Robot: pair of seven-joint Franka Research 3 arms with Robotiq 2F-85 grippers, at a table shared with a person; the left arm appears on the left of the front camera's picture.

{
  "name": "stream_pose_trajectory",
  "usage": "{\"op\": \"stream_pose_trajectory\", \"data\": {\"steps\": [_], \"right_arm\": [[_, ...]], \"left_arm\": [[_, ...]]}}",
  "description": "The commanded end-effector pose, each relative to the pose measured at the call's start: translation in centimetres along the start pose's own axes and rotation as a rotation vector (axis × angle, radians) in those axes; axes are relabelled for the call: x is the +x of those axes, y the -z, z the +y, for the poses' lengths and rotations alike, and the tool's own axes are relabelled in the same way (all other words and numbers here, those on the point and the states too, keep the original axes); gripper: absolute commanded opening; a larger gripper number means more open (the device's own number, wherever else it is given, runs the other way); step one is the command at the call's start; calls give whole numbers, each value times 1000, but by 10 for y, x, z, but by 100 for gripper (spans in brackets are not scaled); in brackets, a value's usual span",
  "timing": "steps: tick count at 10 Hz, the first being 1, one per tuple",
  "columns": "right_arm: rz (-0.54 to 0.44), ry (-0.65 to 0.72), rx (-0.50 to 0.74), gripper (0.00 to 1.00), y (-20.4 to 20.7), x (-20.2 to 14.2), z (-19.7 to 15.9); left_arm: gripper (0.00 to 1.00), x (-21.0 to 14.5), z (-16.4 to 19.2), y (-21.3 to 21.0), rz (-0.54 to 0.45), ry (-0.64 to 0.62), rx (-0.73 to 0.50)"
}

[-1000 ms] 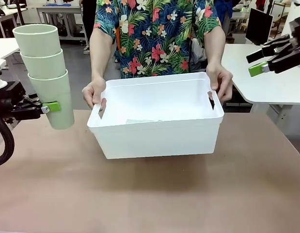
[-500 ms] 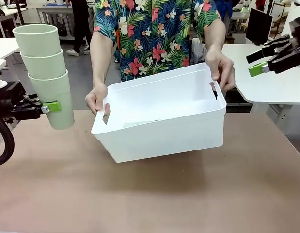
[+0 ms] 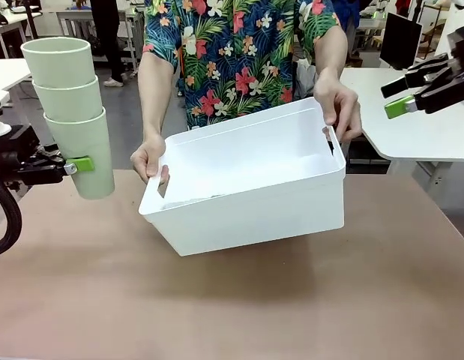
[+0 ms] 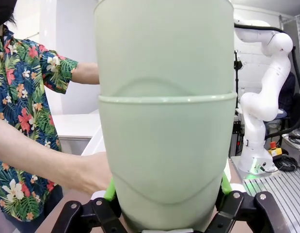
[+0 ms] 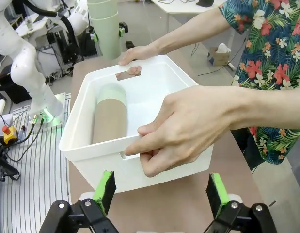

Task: Stack the cups and store them in the basket.
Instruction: Place the stack of Reusable plastic cups into the Pantry Basket.

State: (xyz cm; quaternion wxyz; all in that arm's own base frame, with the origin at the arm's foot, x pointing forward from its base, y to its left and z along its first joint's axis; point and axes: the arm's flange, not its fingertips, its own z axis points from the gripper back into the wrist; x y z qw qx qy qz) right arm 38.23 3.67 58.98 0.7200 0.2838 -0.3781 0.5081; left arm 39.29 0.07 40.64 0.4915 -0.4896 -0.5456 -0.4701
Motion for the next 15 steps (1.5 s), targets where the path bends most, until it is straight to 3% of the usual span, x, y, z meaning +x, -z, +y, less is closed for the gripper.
{"op": "stream_pose_trajectory", "data": {"steps": [1, 5, 8, 15], "right_arm": [[-13, 14, 4, 100, -2, 4, 0], [-13, 14, 4, 100, -2, 4, 0], [-13, 14, 4, 100, -2, 4, 0], [-13, 14, 4, 100, -2, 4, 0]], "left_arm": [[86, 36, -9, 17, 67, -3, 16], [86, 106, -3, 57, 217, 2, 13], [86, 140, 9, 110, 409, 20, -4], [86, 134, 32, 224, 712, 42, -21]]}}
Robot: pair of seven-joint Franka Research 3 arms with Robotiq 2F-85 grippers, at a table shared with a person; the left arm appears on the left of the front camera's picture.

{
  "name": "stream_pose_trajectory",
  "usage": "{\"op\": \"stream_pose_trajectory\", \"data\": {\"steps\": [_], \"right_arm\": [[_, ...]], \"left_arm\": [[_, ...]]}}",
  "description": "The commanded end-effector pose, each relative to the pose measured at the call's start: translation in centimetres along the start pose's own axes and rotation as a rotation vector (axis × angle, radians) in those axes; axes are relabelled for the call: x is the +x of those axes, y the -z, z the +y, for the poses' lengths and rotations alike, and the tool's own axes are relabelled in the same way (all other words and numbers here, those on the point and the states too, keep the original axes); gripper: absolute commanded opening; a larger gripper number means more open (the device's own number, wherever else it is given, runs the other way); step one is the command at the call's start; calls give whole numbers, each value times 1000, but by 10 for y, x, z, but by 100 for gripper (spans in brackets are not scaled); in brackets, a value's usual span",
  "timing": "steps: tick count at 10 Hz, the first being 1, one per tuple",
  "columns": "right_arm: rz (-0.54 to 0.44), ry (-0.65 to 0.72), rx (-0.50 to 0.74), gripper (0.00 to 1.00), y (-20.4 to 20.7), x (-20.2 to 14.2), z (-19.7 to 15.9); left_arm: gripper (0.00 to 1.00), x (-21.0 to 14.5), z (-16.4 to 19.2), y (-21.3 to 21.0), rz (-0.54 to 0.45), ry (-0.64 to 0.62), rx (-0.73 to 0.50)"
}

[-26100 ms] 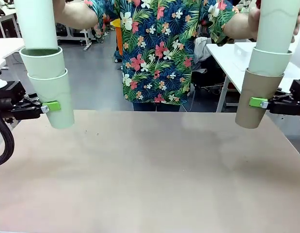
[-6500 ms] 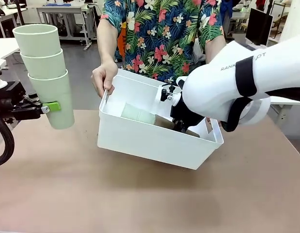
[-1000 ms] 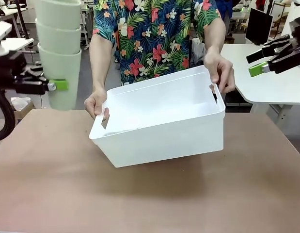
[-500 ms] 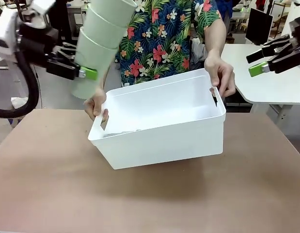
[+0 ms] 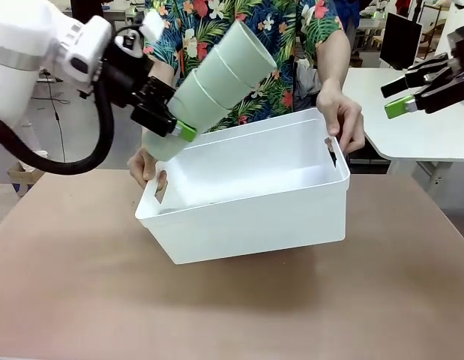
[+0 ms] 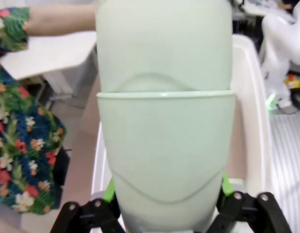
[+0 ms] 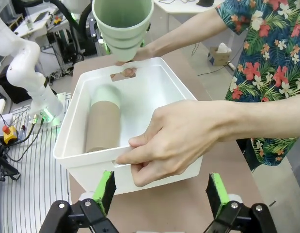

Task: Stack the cups and store them in the basket.
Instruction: Place the stack of Reusable plastic cups into the Pantry Basket.

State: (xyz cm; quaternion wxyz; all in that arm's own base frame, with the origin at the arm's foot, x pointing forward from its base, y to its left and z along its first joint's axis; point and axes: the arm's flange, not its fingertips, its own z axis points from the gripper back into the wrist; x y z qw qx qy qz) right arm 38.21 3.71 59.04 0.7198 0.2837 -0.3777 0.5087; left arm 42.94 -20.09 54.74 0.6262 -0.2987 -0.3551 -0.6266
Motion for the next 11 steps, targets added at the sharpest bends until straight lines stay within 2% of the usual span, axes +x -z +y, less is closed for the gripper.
{"op": "stream_pose_trajectory", "data": {"steps": [1, 7, 11], "right_arm": [[-13, 15, 3, 100, -2, 3, 0], [-13, 15, 3, 100, -2, 3, 0], [-13, 15, 3, 100, -2, 3, 0]], "left_arm": [[86, 17, 12, 15, 54, -10, 4], [86, 9, 34, 77, 157, 16, 17], [86, -3, 32, 104, 207, 15, 11]]}}
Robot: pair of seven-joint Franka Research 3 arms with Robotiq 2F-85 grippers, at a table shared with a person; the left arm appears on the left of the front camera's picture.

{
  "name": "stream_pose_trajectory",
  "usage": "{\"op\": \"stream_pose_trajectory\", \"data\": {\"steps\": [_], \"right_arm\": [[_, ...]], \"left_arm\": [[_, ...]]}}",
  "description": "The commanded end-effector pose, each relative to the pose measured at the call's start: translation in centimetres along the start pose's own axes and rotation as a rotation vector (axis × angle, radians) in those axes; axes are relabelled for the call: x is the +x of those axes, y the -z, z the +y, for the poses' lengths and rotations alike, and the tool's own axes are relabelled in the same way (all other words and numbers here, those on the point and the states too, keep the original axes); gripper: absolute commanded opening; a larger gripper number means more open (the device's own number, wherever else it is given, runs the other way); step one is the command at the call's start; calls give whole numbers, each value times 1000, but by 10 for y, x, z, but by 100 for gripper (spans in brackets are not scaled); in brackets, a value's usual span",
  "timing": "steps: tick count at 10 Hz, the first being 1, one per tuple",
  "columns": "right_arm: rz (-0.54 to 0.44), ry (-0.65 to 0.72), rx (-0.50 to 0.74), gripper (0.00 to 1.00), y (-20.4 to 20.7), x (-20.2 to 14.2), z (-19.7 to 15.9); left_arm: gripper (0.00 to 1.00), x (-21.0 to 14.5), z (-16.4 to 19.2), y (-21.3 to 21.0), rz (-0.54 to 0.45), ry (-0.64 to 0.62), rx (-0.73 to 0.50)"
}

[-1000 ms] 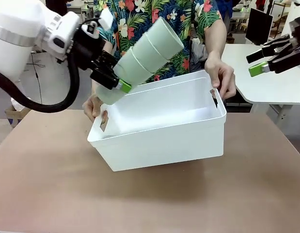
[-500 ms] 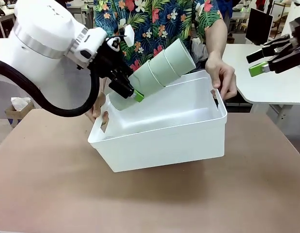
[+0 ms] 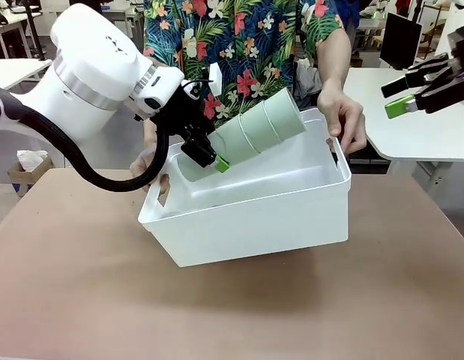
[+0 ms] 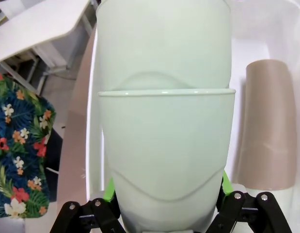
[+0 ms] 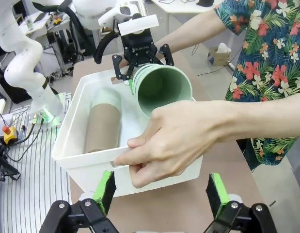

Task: Stack the cups and store them in the basket.
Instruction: Place the stack of Reusable plastic cups into the Pantry Basket.

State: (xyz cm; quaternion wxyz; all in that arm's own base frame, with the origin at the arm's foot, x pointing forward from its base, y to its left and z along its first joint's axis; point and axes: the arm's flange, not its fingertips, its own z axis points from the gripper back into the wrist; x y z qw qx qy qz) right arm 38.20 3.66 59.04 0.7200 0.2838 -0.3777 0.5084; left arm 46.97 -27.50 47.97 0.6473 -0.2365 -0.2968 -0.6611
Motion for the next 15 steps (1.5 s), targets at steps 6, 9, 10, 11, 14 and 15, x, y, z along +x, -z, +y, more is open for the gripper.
{"op": "stream_pose_trajectory", "data": {"steps": [6, 9, 10, 11, 14, 15], "right_arm": [[-13, 14, 3, 100, -1, 4, 0], [-13, 14, 3, 100, -1, 4, 0], [-13, 14, 3, 100, -1, 4, 0], [-13, 14, 3, 100, -1, 4, 0], [-13, 14, 3, 100, -1, 4, 0], [-13, 14, 3, 100, -1, 4, 0]], "left_arm": [[86, 5, -19, 38, 102, -19, 51], [86, 0, -17, 53, 131, -22, 73], [86, -1, -16, 58, 151, -28, 71], [86, -3, -14, 66, 177, -37, 70], [86, -1, -12, 73, 181, -53, 62], [86, 0, -12, 75, 174, -60, 62]]}}
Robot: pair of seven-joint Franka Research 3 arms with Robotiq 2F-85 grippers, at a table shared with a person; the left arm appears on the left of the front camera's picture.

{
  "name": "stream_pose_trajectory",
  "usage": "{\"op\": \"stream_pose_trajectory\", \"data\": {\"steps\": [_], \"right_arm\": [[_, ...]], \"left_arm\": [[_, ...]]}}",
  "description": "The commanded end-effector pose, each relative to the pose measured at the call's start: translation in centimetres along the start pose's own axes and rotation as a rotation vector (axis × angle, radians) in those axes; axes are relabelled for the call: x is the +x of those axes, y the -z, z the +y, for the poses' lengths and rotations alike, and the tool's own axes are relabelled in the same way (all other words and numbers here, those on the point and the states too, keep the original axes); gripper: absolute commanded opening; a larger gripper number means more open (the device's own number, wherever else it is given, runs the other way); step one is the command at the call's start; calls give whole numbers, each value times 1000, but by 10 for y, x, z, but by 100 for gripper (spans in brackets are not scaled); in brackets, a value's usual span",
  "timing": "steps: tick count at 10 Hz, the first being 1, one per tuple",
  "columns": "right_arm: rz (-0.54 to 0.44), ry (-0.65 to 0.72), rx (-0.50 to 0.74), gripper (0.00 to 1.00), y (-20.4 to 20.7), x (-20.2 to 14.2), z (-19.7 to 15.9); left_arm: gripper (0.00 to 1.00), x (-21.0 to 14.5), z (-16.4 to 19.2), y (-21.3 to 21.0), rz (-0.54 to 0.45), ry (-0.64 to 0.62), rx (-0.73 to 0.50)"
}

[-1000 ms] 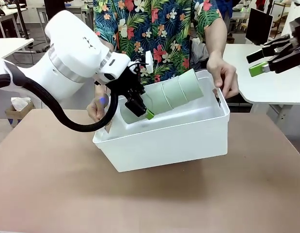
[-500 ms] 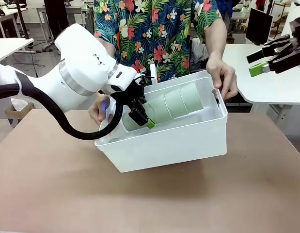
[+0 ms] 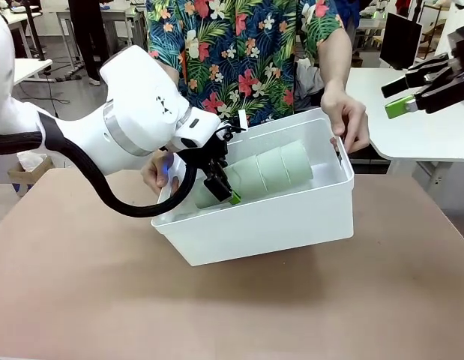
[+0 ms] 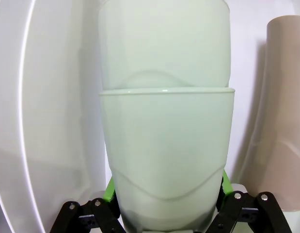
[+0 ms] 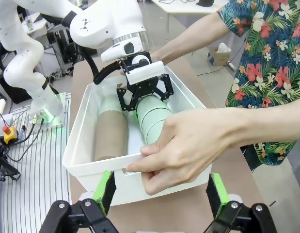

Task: Stack the cups and store them in the basket.
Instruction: Place the stack of Reusable plastic cups into the Pantry Basket.

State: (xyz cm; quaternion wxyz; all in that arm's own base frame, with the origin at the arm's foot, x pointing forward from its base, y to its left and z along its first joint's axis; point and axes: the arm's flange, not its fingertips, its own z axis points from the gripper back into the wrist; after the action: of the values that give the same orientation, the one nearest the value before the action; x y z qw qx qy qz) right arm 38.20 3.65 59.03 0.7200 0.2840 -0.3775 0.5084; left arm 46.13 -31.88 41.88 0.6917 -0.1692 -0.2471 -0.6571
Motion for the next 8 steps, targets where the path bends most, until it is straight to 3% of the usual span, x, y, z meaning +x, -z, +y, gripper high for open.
{"op": "stream_pose_trajectory", "data": {"steps": [1, 2, 3, 8], "right_arm": [[-13, 14, 3, 100, -1, 4, 0], [-13, 14, 3, 100, -1, 4, 0], [-13, 14, 3, 100, -1, 4, 0], [-13, 14, 3, 100, -1, 4, 0]], "left_arm": [[86, 12, 1, 1, -10, -20, 15], [86, 13, 1, 1, -15, -21, 16], [100, 12, 2, 1, -24, -19, 15], [100, 13, -1, -18, -58, -16, -2]]}}
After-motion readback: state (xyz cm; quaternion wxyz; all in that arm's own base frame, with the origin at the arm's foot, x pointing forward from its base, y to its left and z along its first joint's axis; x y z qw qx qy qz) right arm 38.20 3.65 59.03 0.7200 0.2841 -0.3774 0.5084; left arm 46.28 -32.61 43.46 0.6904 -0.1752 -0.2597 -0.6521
